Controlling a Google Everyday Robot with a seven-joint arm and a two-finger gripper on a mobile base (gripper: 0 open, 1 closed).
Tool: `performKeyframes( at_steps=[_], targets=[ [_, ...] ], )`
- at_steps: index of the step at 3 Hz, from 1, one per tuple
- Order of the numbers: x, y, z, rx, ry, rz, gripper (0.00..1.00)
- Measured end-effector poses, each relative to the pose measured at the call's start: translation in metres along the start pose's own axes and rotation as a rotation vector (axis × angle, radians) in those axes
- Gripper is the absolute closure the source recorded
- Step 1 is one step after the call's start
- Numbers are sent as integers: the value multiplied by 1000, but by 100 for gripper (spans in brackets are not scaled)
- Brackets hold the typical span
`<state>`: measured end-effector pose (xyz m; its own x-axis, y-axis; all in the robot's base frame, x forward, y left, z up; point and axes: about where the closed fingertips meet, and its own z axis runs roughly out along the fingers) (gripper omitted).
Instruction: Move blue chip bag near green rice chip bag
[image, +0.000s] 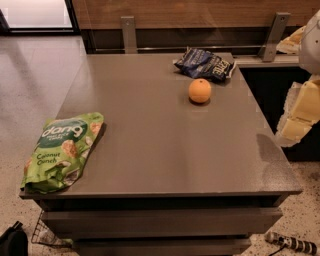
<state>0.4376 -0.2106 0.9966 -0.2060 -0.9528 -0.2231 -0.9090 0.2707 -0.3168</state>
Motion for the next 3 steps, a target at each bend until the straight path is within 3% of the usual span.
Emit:
performKeyframes(
  at_steps=[1,2,3],
  targets=[
    [0,0,0,0,0,0,0],
    [13,-21,-1,34,-44,74,0],
    [45,-61,-2,109,-151,209,0]
  ],
)
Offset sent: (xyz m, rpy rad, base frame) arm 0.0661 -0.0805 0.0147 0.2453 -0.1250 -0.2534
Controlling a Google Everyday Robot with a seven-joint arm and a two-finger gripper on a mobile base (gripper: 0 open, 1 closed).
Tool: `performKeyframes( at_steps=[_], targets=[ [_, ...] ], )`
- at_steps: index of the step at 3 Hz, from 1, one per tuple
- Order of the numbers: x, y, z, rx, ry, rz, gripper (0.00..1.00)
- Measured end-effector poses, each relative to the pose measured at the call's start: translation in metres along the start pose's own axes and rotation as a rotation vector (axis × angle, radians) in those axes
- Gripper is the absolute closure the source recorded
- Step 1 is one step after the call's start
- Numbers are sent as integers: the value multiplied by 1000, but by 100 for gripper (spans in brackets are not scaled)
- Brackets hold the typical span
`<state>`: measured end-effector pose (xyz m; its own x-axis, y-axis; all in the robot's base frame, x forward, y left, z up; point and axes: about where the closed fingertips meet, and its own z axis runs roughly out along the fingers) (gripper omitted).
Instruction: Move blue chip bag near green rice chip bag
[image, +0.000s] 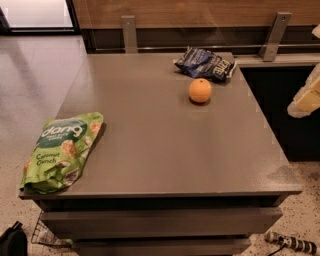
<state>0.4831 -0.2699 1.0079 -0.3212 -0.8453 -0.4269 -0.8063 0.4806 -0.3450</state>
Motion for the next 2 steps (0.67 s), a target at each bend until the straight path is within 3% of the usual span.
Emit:
performKeyframes(
  at_steps=[1,2],
  targets=[
    [5,-55,-1,106,-196,95,0],
    [-3,-116,4,170,-374,140,0]
  ],
)
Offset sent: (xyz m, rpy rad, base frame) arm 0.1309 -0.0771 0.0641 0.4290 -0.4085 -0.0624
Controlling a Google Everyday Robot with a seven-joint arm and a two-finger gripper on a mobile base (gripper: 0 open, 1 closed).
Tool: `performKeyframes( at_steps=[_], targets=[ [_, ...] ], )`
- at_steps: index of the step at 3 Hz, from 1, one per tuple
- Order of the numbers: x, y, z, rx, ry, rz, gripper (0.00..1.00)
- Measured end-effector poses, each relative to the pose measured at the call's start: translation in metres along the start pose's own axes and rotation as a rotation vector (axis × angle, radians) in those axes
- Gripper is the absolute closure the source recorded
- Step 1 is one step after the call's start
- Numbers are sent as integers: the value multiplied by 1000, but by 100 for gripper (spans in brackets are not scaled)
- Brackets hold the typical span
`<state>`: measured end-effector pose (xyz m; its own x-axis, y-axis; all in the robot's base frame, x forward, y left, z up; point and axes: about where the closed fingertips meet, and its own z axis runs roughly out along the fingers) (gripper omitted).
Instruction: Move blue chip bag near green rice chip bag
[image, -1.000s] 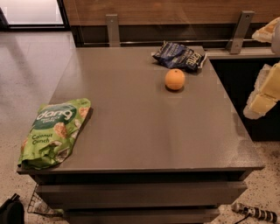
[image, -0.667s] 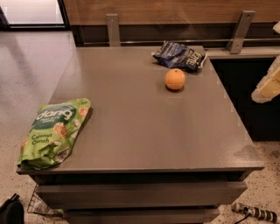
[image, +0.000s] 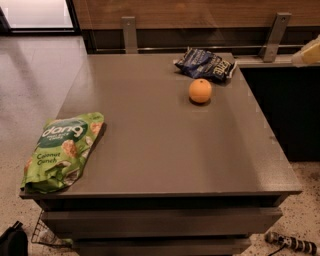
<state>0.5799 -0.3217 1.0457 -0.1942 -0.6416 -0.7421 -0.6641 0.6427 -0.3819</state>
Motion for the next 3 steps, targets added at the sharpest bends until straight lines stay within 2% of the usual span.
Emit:
performKeyframes(
  at_steps=[1,2,3],
  targets=[
    [-11,-23,23,7,-66,20,0],
    [-11,-25,28,7,-61,22,0],
    [-8,-45,83,8,-7,48,0]
  ],
)
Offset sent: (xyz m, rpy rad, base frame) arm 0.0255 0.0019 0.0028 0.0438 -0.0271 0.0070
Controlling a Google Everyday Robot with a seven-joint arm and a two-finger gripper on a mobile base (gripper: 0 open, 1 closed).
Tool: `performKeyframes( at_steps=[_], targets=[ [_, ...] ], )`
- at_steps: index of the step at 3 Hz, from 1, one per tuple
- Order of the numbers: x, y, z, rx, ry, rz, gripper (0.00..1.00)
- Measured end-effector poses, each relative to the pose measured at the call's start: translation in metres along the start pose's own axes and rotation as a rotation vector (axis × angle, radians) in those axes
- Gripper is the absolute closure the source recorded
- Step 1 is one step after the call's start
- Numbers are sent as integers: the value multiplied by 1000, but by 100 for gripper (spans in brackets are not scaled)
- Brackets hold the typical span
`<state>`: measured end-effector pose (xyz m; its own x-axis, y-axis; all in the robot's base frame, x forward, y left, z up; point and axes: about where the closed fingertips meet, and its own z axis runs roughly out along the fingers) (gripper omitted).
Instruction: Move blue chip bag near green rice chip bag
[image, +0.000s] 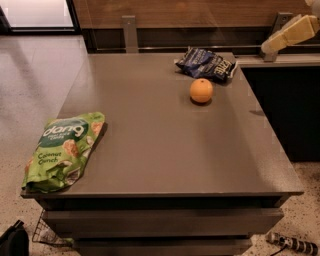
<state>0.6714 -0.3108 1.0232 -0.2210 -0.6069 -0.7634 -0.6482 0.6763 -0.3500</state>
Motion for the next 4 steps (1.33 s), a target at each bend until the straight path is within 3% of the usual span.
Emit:
performKeyframes(
  at_steps=[2,4],
  targets=[
    [10,-10,120,-66,86,60,0],
    [23,14,183,-167,91,130,0]
  ],
)
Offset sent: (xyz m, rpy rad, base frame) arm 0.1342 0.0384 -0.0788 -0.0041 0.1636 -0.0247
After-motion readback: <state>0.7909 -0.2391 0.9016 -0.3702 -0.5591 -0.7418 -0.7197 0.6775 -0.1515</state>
